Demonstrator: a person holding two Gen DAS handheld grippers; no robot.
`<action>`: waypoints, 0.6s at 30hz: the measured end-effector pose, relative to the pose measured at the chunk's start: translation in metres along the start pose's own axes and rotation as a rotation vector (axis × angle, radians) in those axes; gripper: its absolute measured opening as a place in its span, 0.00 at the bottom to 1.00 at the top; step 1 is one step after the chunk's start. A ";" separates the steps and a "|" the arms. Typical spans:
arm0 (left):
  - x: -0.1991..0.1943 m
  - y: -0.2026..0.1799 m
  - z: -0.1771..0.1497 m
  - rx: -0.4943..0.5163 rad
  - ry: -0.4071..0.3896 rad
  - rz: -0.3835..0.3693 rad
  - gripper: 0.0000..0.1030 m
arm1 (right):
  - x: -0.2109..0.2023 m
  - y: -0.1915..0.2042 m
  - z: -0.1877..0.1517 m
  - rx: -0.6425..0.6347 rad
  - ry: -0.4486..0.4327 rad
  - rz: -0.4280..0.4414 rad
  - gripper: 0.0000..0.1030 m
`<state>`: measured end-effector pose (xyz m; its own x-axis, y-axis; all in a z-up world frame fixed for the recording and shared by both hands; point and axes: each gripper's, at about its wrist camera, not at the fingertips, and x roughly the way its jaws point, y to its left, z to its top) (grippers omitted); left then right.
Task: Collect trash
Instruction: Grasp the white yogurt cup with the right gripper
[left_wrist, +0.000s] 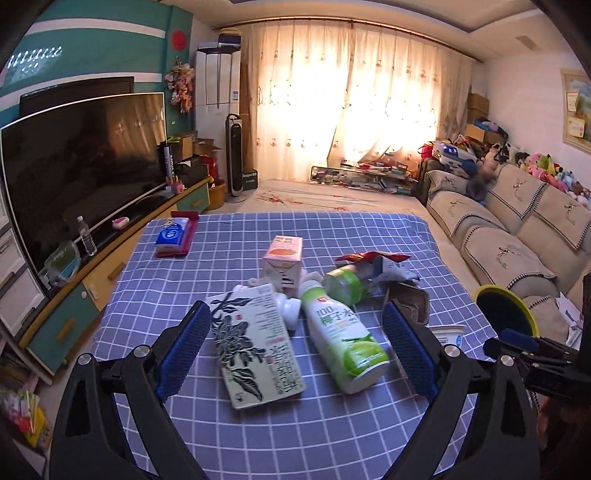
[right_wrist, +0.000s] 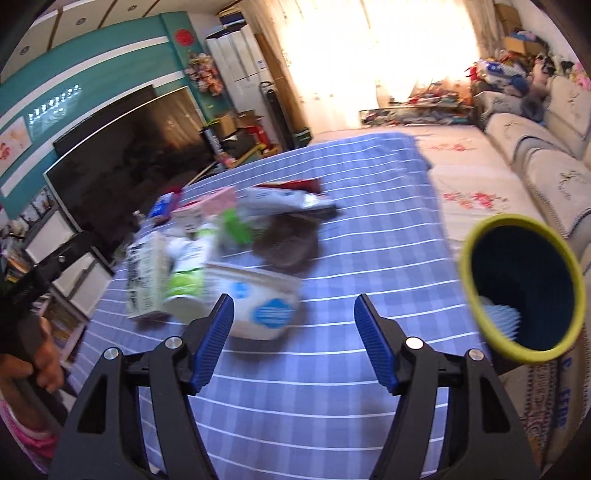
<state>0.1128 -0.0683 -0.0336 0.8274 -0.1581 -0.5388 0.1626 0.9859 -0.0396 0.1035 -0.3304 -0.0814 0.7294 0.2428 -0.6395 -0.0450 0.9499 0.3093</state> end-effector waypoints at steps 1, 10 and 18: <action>-0.001 0.004 0.000 -0.004 -0.005 -0.002 0.90 | 0.003 0.008 0.000 -0.008 0.009 0.000 0.64; -0.008 0.030 -0.011 -0.043 -0.010 -0.030 0.90 | 0.028 0.029 0.002 0.010 0.060 -0.044 0.78; -0.006 0.039 -0.019 -0.055 0.002 -0.043 0.90 | 0.057 0.030 0.003 0.035 0.090 -0.045 0.78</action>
<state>0.1038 -0.0283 -0.0479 0.8193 -0.2007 -0.5370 0.1687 0.9796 -0.1088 0.1455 -0.2882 -0.1065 0.6662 0.2179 -0.7132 0.0119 0.9531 0.3024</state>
